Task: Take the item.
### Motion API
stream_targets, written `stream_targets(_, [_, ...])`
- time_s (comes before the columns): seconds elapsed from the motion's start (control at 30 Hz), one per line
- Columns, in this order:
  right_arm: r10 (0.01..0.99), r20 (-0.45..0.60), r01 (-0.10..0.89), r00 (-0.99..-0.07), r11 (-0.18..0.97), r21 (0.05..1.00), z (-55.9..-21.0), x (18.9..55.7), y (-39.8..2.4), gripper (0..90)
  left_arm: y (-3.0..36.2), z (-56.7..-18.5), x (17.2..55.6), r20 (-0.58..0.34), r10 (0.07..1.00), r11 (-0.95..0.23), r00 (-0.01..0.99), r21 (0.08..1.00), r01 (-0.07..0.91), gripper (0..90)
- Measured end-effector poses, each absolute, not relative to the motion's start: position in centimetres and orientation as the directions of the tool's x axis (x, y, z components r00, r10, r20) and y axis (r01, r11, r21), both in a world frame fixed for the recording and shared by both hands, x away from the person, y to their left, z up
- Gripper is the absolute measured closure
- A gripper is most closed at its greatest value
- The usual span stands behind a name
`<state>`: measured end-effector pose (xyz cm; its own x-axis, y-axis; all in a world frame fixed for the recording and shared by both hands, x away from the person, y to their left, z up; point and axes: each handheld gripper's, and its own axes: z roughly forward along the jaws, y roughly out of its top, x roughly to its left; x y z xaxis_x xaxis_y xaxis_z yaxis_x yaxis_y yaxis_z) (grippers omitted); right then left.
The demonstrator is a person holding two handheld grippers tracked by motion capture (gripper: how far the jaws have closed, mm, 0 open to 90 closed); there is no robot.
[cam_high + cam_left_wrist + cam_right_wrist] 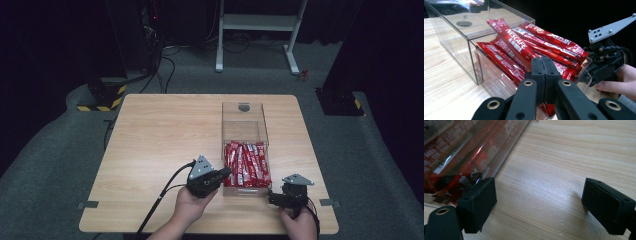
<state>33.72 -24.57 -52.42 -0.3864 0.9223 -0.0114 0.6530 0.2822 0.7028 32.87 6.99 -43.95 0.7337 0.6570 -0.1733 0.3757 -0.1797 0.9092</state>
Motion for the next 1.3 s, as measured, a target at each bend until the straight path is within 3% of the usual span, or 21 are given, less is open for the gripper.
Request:
stream_targets(0.57, [0.922, -0.011, 0.653, -0.386, 0.282, 0.703, -52.4, 33.7, -24.6, 12.3, 9.8, -44.0, 33.0, -0.173, 0.685, -0.160, 0.708, 0.912, 0.378, 89.2])
stream_targets(0.83, [0.922, -0.011, 0.653, -0.386, 0.282, 0.703, -52.4, 33.7, -24.6, 12.3, 11.8, -44.6, 33.0, -0.239, 0.699, -0.071, 0.674, 0.914, 0.399, 89.2])
stream_targets(1.3, [0.922, -0.010, 0.653, -0.387, 0.282, 0.703, -52.4, 33.7, -24.6, 12.5, 15.8, -44.8, 33.9, -0.199, 0.746, -0.083, 0.636, 0.920, 0.384, 89.3])
